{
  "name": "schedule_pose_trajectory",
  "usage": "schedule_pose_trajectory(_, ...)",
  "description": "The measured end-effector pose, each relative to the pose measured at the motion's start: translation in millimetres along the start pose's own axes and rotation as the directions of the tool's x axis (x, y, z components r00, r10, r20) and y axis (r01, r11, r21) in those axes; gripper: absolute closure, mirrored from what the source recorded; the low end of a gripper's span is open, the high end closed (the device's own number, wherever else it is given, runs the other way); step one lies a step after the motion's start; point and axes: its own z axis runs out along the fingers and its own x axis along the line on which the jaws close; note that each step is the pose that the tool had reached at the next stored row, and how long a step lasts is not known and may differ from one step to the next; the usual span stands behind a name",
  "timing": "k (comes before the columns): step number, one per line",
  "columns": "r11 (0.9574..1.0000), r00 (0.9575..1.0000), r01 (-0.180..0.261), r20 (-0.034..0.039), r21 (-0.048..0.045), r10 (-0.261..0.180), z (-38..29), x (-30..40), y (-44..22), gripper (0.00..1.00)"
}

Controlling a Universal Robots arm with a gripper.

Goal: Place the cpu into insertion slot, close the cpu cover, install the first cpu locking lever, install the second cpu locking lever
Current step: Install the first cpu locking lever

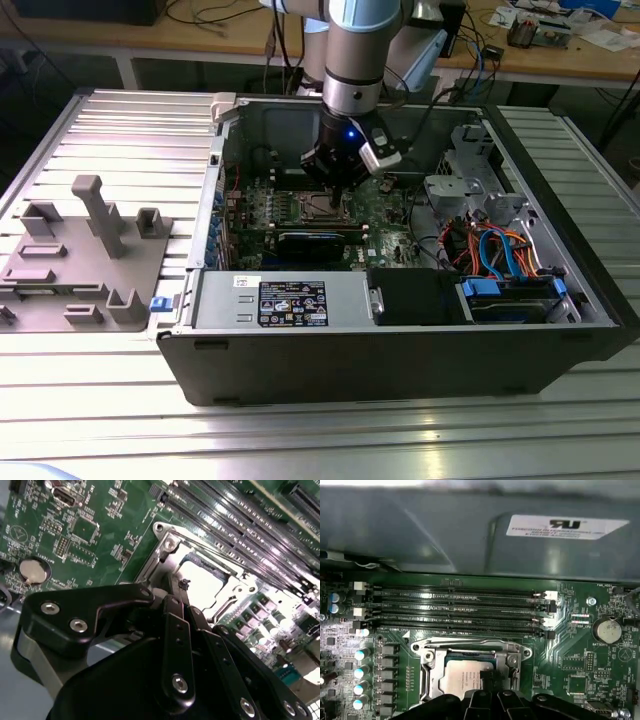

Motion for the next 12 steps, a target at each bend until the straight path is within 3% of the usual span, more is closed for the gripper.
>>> schedule_pose_trajectory(7, 1.0000, 1.0000, 0.000, -0.0002, 0.0063, 0.000, -18.9, 0.3, -1.0, 0.89)
schedule_pose_trajectory(12, 1.0000, 1.0000, 0.000, -0.0002, 0.0062, 0.000, -19.4, 0.2, -1.3, 0.89)
